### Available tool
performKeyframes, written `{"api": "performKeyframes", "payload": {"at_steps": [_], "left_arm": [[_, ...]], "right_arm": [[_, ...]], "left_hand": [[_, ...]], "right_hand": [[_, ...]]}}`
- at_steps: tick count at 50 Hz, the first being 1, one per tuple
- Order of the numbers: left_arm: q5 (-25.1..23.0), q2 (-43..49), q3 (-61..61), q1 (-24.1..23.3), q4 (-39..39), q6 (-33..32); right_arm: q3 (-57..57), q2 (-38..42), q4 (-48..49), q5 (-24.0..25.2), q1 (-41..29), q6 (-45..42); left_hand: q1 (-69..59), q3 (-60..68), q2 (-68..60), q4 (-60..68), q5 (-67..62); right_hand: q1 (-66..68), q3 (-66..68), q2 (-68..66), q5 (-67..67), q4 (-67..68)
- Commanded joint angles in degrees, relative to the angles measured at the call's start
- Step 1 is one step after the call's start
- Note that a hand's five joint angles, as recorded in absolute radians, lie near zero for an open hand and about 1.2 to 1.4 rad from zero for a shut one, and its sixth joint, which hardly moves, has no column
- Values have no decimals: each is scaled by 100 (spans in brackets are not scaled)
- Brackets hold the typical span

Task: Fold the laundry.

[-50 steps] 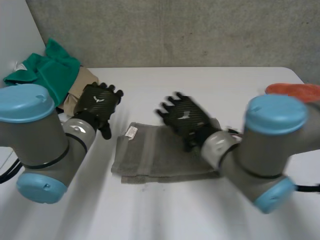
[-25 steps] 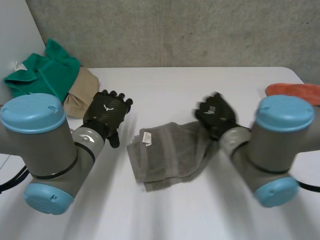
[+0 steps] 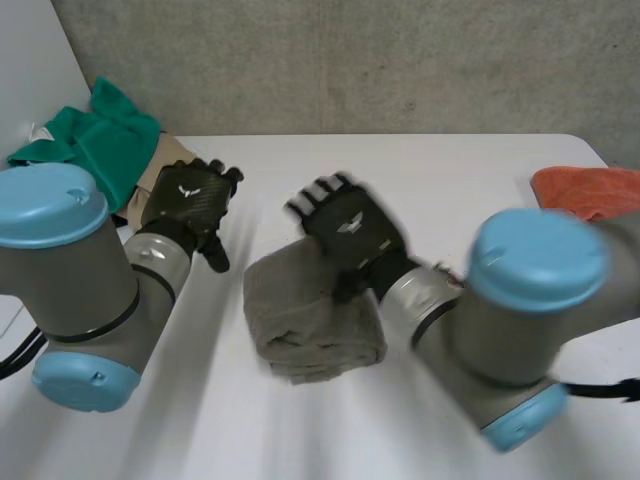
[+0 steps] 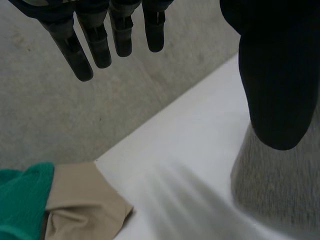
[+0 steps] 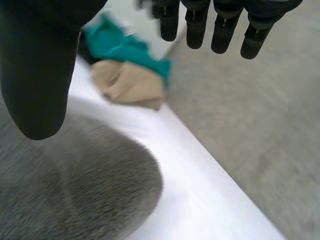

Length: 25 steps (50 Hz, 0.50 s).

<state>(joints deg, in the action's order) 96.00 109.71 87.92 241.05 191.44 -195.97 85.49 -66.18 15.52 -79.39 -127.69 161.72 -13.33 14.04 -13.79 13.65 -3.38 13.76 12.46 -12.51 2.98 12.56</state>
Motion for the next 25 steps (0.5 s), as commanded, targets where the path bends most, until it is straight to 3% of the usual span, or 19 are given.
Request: {"api": "performKeyframes", "payload": {"at_steps": [1, 5, 13, 17, 25], "left_arm": [[24, 191, -468, -646, -80, 586], [146, 630, -644, -910, -396, 753], [1341, 1131, -513, -1147, -888, 736], [1351, 1202, -320, -1262, -880, 692], [1158, 1413, -346, -1236, -897, 648]], "right_arm": [[-445, -194, -1128, 336, 596, 1335], [-1103, 525, -1841, 415, 596, 1327], [-2404, 1782, -2843, 740, 552, 1274], [-2713, 2258, -3099, 680, 500, 941], [-2784, 2434, -3152, -313, 411, -439]], "left_hand": [[-210, 138, -164, 178, -205], [-260, 189, -214, 229, -255], [-260, 189, -215, 229, -256], [-244, 172, -198, 212, -239], [-227, 155, -181, 195, -222]], "right_hand": [[-376, -246, 251, -298, -256], [-376, -246, 251, -298, -256], [-376, -246, 251, -298, -256], [-376, -246, 251, -298, -256], [-317, -187, 192, -239, -197]]}}
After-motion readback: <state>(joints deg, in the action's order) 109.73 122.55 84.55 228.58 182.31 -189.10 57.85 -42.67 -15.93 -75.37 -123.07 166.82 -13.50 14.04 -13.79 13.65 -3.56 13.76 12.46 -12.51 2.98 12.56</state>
